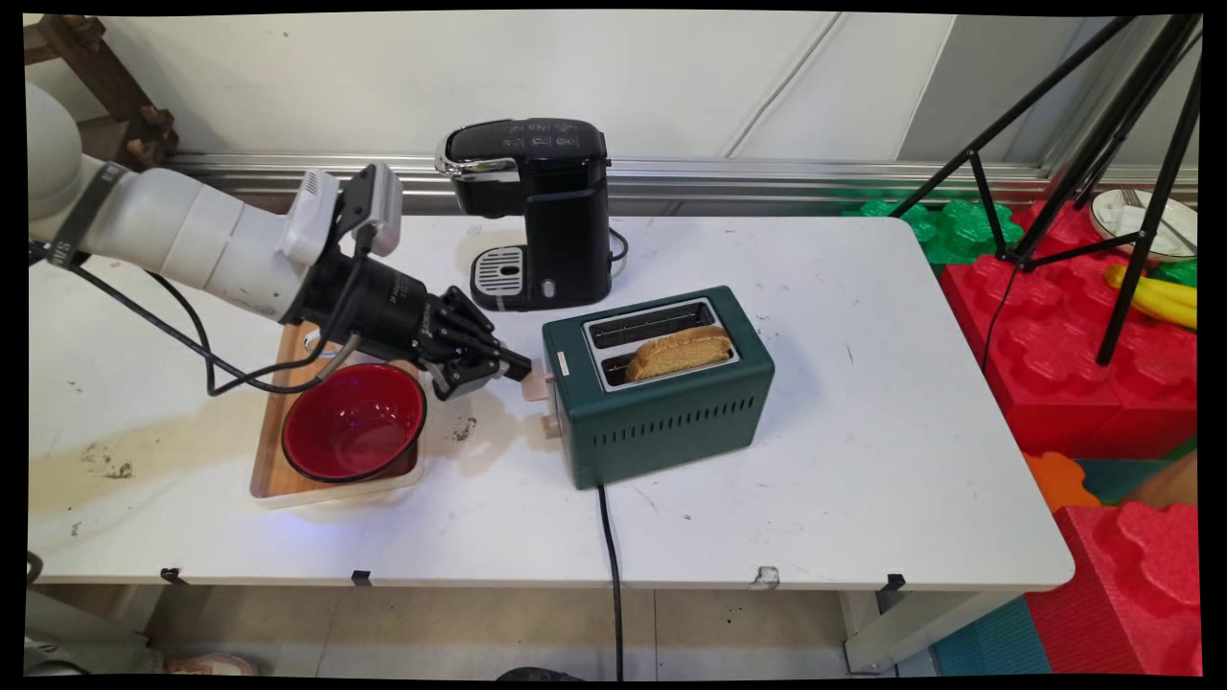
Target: Press the toaster switch
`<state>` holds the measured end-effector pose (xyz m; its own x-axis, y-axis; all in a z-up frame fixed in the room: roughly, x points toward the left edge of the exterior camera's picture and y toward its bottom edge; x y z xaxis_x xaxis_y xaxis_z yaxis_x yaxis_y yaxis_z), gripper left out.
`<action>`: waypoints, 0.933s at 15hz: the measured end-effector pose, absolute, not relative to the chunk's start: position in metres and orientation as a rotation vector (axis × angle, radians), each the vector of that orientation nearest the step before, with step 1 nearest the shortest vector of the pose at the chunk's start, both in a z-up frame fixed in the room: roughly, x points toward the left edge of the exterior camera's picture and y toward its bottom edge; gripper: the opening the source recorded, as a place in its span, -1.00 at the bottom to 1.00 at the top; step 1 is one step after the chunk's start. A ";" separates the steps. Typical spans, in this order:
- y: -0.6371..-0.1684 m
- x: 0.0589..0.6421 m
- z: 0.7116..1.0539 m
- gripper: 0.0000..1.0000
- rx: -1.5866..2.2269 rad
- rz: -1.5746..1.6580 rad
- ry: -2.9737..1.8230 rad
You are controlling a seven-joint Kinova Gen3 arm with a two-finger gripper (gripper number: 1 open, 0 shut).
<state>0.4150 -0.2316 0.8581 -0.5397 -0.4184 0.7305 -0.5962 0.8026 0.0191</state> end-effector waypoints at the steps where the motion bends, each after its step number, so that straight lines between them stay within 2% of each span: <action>1: -0.232 0.414 0.856 -1.00 0.749 0.296 -2.220; 14: -0.234 0.401 0.829 -1.00 0.795 0.272 -2.227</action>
<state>0.4013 -0.2341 0.8291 -0.5318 -0.4597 0.7113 -0.6176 0.7852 0.0457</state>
